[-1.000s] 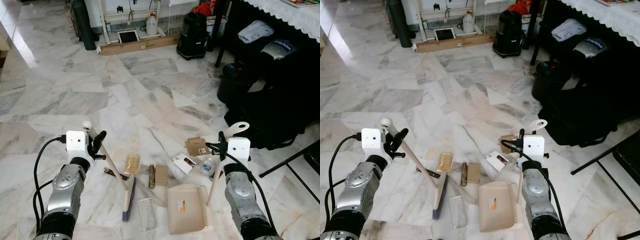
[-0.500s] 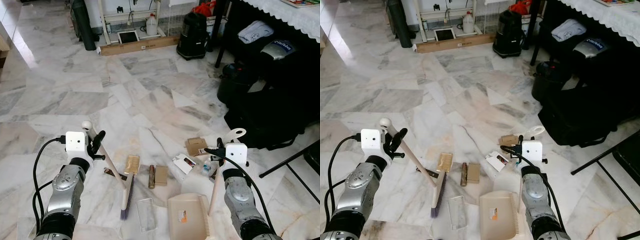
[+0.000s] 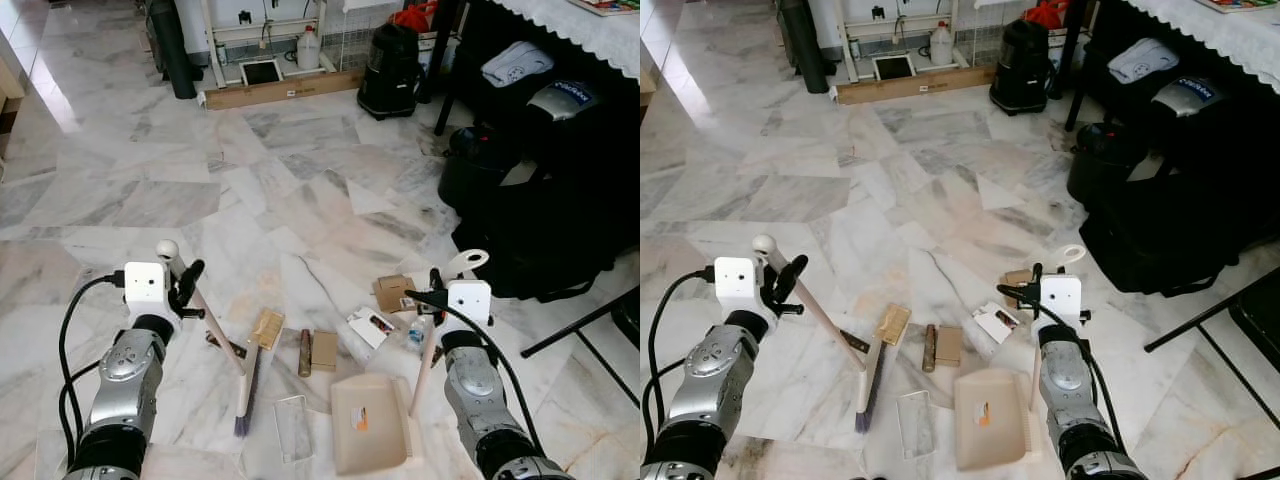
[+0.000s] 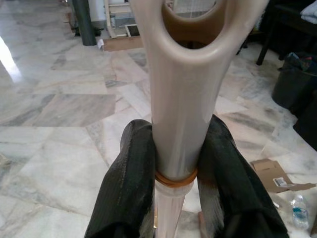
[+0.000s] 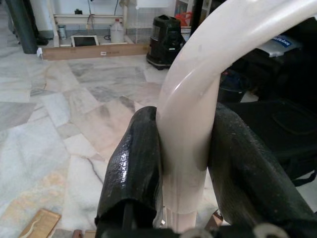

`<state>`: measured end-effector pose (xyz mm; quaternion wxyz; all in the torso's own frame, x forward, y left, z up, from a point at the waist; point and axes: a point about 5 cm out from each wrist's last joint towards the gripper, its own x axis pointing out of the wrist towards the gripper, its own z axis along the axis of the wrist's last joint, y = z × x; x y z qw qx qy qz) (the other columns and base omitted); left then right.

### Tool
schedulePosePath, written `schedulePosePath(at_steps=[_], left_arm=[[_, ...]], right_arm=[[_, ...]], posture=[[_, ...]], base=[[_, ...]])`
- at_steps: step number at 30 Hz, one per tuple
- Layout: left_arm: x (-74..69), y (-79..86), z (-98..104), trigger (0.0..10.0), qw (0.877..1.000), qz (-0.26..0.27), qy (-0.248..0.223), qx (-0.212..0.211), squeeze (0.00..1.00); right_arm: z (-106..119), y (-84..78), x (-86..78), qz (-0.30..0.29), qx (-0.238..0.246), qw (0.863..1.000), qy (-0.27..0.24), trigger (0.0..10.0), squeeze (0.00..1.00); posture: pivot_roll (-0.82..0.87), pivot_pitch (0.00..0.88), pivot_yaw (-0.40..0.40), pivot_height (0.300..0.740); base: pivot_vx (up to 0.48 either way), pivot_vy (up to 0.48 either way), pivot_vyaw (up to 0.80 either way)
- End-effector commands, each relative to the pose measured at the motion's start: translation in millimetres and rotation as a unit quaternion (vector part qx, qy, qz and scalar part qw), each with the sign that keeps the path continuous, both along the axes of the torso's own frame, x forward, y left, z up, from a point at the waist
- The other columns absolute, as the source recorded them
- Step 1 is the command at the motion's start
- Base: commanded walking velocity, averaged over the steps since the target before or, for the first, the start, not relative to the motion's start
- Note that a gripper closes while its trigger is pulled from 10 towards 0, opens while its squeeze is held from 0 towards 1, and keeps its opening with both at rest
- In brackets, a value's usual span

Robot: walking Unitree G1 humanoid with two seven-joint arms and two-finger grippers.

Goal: Sweep floor

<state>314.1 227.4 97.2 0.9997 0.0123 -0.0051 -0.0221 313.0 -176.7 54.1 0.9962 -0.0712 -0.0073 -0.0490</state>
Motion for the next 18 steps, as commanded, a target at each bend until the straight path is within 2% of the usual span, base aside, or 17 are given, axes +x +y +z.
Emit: schedulePosePath(at_steps=[1, 3, 10, 18], left_arm=[[-2.6, 6.8, 2.3, 10.0, 1.000, 0.011, -0.012, 0.006, 0.00], [-2.8, 6.9, 2.2, 10.0, 1.000, 0.012, -0.011, 0.007, 0.00], [-4.6, 4.9, 1.5, 10.0, 1.000, 0.004, -0.010, 0.010, 0.00], [-11.9, 5.4, -9.9, 10.0, 0.999, -0.019, 0.027, 0.021, 0.00]], right_arm=[[2.0, 1.1, 2.5, -0.001, 0.003, 1.000, -0.004, 10.0, 0.00], [1.3, 1.5, 2.5, 0.000, 0.003, 1.000, -0.002, 10.0, 0.00], [-20.3, 10.7, -8.4, 0.011, -0.002, 0.999, 0.052, 10.0, 0.00], [-34.4, 12.1, -18.8, 0.013, -0.005, 0.997, 0.082, 10.0, 0.00]], posture=[[0.02, 0.105, -0.016, 0.740], [0.02, 0.105, -0.016, 0.740], [0.04, 0.106, -0.016, 0.740], [0.05, 0.112, -0.016, 0.740]], base=[[0.000, 0.000, 0.00], [0.000, 0.000, 0.00], [0.000, 0.000, 0.00], [0.000, 0.000, 0.00]])
